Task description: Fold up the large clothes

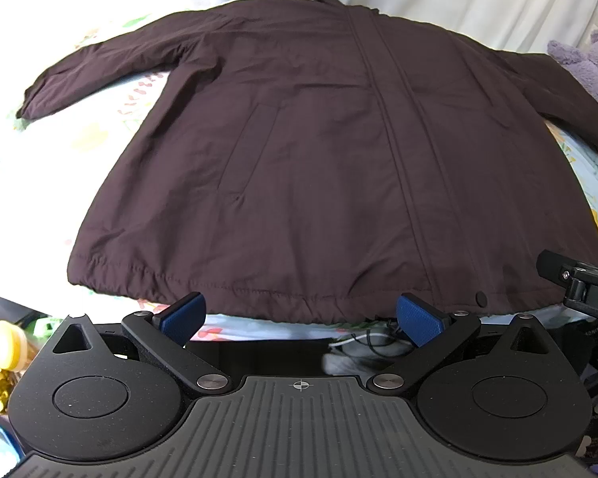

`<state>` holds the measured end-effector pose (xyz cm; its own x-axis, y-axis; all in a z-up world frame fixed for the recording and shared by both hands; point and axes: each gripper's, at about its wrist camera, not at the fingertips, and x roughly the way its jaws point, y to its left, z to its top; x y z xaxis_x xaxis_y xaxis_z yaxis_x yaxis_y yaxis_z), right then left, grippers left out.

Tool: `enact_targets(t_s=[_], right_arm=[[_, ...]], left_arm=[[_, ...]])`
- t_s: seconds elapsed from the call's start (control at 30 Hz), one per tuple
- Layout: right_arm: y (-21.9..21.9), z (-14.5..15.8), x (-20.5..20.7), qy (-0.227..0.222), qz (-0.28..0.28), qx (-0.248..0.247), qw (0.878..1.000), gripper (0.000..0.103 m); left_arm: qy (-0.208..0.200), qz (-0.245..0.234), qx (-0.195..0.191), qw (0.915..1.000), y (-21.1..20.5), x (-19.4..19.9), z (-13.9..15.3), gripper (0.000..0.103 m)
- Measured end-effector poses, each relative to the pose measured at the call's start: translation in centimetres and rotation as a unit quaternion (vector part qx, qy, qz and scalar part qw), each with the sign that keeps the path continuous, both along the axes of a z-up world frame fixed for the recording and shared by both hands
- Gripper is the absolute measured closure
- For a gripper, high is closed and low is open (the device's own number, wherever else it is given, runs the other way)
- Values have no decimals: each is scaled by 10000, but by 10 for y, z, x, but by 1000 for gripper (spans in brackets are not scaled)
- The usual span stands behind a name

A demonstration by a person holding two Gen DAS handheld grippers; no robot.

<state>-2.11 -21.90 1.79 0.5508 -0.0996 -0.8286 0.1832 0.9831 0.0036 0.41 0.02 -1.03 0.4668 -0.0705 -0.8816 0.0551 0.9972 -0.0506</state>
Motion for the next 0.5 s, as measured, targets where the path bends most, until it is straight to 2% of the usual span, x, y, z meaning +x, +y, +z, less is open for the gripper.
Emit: enact_targets(t_s=[0.5], right_arm=[[0,1,0,-1,10,6,10000,4]], left_arm=[[11,-9,-2,10000,0,0,1,0]])
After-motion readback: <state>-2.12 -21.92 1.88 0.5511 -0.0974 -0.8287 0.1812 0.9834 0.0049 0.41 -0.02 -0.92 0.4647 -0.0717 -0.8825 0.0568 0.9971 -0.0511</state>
